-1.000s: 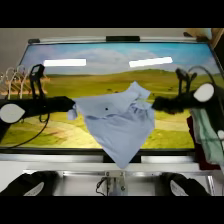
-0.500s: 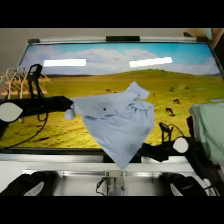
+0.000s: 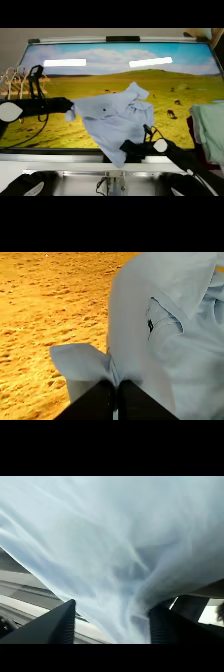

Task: Fold the shirts.

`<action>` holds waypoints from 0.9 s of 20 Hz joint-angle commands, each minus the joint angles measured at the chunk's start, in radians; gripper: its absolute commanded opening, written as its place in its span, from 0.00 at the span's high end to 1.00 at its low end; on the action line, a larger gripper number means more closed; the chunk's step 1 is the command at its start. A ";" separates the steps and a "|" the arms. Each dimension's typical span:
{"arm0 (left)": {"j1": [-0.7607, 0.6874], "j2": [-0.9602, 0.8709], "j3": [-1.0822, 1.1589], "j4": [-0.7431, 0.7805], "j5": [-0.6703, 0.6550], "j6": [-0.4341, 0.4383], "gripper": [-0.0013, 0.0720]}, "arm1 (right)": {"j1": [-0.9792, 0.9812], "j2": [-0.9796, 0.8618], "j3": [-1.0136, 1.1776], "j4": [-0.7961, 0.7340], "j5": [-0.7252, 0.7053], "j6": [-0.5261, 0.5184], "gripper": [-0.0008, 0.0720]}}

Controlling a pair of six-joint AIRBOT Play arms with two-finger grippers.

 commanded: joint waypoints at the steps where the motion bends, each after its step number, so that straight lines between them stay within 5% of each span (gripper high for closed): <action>1: 0.001 0.000 0.000 0.000 0.000 0.000 0.93 | 0.018 -0.042 0.000 0.190 -0.153 -0.118 0.62; 2: 0.004 0.001 0.000 -0.001 0.002 -0.001 0.93 | 0.018 -0.041 0.013 0.220 -0.167 -0.156 0.91; 5: 0.005 0.010 0.036 0.000 0.012 0.009 0.93 | -0.027 -0.023 0.164 0.163 -0.017 -0.431 0.90; 6: 0.005 0.024 0.077 0.002 0.018 0.065 0.93 | -0.065 0.000 0.241 0.082 0.068 -0.444 0.90; 8: 0.005 0.068 0.217 0.032 0.029 0.182 0.93 | -0.161 0.085 0.442 -0.141 0.236 -0.424 0.90; 12: 0.005 0.162 0.632 0.220 0.116 0.115 0.93 | -0.350 0.301 0.915 -0.446 0.299 -0.419 0.90; 18: 0.005 0.292 0.830 0.210 0.185 -0.039 0.93 | -0.416 0.457 1.200 -0.436 0.166 -0.326 0.90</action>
